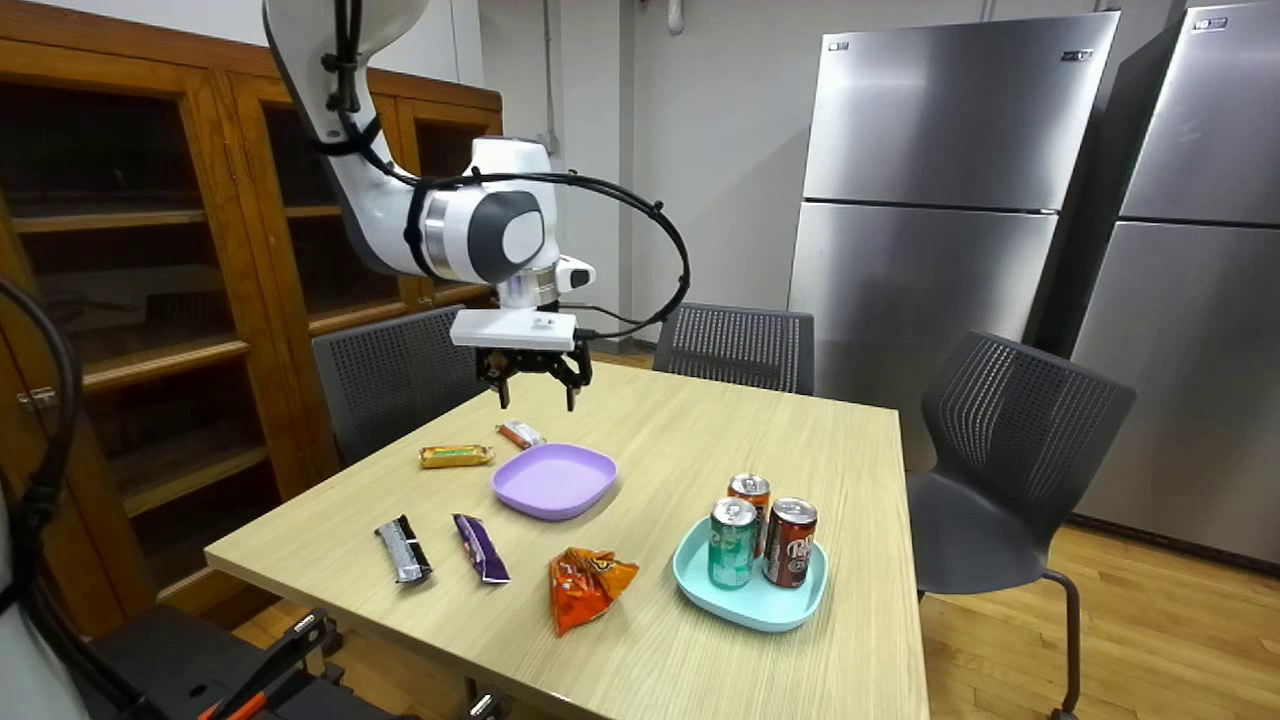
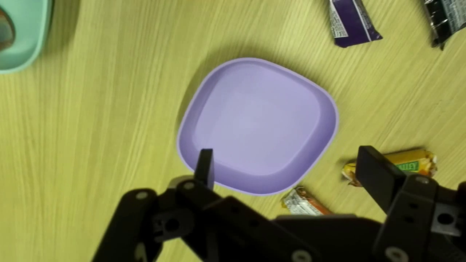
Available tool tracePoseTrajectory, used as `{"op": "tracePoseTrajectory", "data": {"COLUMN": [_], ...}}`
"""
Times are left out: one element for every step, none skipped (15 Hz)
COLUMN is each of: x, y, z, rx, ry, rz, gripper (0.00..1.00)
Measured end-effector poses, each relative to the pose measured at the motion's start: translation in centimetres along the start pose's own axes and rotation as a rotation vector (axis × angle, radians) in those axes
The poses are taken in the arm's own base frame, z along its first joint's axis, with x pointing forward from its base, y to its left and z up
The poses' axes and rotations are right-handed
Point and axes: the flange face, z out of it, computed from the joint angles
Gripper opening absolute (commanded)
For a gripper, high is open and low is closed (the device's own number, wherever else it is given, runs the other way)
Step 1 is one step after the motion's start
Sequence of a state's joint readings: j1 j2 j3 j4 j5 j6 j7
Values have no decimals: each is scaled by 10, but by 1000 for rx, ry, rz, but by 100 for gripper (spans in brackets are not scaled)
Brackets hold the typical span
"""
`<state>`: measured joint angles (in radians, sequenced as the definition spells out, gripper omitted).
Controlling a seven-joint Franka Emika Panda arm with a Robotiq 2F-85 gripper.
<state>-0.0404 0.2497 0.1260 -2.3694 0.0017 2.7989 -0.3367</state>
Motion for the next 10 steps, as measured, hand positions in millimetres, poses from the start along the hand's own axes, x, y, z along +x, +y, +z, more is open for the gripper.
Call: {"op": "tracePoseTrajectory", "data": {"x": [3,5,6,5,5,4,3,3,3,2], "y": [-12,-22,-28,-28,-27,-24,-23,-23,-23,-23], "z": [1,2,3,4,4,5,5,5,6,7], "rx": [10,17,22,22,22,21,20,20,20,20], "ry": [0,-1,-2,-4,-5,-7,-8,-8,-9,-11], "rz": [-54,-104,-114,-114,-112,-107,-104,-104,-103,-107], "gripper": [100,100,100,100,100,100,100,100,100,100]}}
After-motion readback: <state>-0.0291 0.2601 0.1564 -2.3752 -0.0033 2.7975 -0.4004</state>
